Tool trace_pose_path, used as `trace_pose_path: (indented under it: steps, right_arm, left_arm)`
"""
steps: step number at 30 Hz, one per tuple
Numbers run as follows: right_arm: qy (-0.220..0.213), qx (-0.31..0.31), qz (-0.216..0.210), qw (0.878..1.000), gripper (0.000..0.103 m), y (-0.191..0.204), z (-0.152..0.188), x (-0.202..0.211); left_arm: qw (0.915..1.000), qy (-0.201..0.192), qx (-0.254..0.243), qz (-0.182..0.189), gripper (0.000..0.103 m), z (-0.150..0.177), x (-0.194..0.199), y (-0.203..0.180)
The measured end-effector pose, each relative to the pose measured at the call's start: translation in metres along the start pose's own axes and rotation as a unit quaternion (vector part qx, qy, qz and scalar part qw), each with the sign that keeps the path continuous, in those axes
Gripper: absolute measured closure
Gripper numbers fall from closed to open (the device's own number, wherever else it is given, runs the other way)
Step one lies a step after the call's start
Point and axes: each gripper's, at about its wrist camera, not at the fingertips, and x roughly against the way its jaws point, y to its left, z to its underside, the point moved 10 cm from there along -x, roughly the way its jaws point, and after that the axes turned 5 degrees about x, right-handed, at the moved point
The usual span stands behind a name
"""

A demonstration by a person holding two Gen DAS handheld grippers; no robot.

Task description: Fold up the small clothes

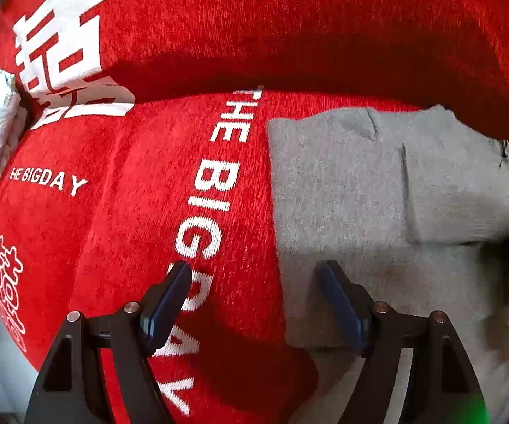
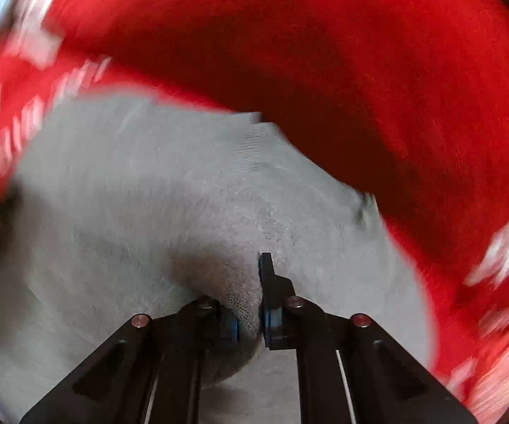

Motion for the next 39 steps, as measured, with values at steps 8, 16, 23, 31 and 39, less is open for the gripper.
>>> trace_pose_path:
  steps: [8,16,23,31,39]
  right_arm:
    - [-0.019,-0.456,-0.226,0.861,0.047,-0.108,0.092,0.000]
    - [-0.034,-0.562,-0.257,0.786,0.033,-0.130,0.126,0.008]
    - [0.004,-0.543,-0.214,0.812,0.095,-0.135,0.124,-0.008]
    - [0.028,-0.513,-0.157,0.844,0.092,-0.135,0.153,-0.006]
    - [0.044,-0.527,-0.133,0.838,0.046,-0.137,0.193,0.028]
  left_arm:
    - [0.9999,0.004,-0.009,0.010,0.026,-0.001,-0.006,-0.009]
    - [0.9997,0.017,-0.009,0.016,0.018,-0.008,-0.009,-0.006]
    - [0.9993,0.028,0.012,0.021,0.018,-0.033,-0.015,-0.002]
    - [0.9997,0.017,-0.017,0.010,0.018,-0.019,-0.017,-0.010]
    - [0.9983,0.039,-0.039,0.016,0.018,-0.013,-0.006,-0.011]
